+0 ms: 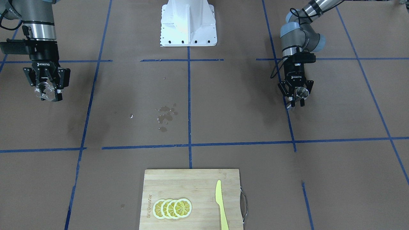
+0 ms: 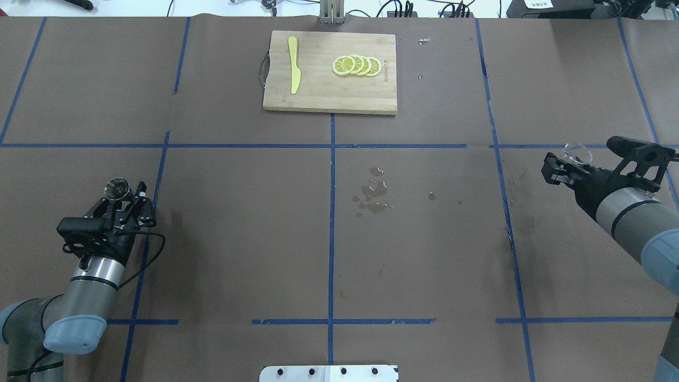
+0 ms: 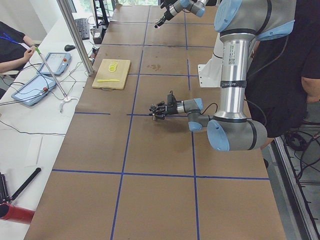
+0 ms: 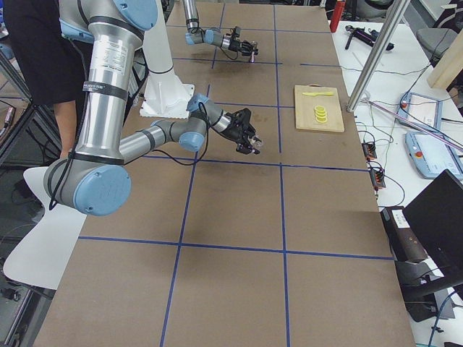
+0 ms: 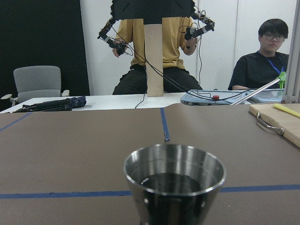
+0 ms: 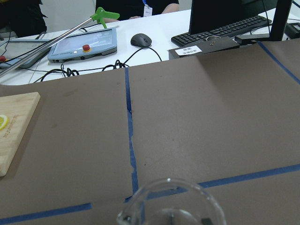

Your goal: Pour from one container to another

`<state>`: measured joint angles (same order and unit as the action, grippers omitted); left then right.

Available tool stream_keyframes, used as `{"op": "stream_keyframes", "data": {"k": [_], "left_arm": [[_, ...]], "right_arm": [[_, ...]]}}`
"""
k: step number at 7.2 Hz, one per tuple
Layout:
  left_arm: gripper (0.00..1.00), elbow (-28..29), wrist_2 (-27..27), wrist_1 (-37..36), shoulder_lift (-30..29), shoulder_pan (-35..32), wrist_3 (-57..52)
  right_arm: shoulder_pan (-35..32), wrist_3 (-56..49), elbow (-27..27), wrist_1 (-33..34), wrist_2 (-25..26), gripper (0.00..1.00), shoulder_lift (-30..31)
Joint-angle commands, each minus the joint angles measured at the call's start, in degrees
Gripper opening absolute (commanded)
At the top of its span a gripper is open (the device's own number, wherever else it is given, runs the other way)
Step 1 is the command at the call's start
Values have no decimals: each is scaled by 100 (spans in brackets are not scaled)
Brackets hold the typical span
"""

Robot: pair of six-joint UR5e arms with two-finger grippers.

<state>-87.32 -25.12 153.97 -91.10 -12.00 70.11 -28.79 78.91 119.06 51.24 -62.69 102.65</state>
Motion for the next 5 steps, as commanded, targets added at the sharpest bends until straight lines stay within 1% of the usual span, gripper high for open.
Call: {"op": "stream_keyframes", "data": {"k": [1, 2, 4, 5], "left_arm": [[57, -30, -10, 19, 39, -4, -6], [100, -39, -19, 62, 48, -4, -6], [100, -442, -605, 72, 214, -13, -6], [100, -470, -843, 63, 267, -13, -6]], "right_arm": [[22, 2, 4, 0, 46, 0, 0], [57, 2, -5, 0, 81, 0, 0], [320, 11, -40, 9, 440, 0, 0], [399, 124, -49, 9, 511, 0, 0]]}}
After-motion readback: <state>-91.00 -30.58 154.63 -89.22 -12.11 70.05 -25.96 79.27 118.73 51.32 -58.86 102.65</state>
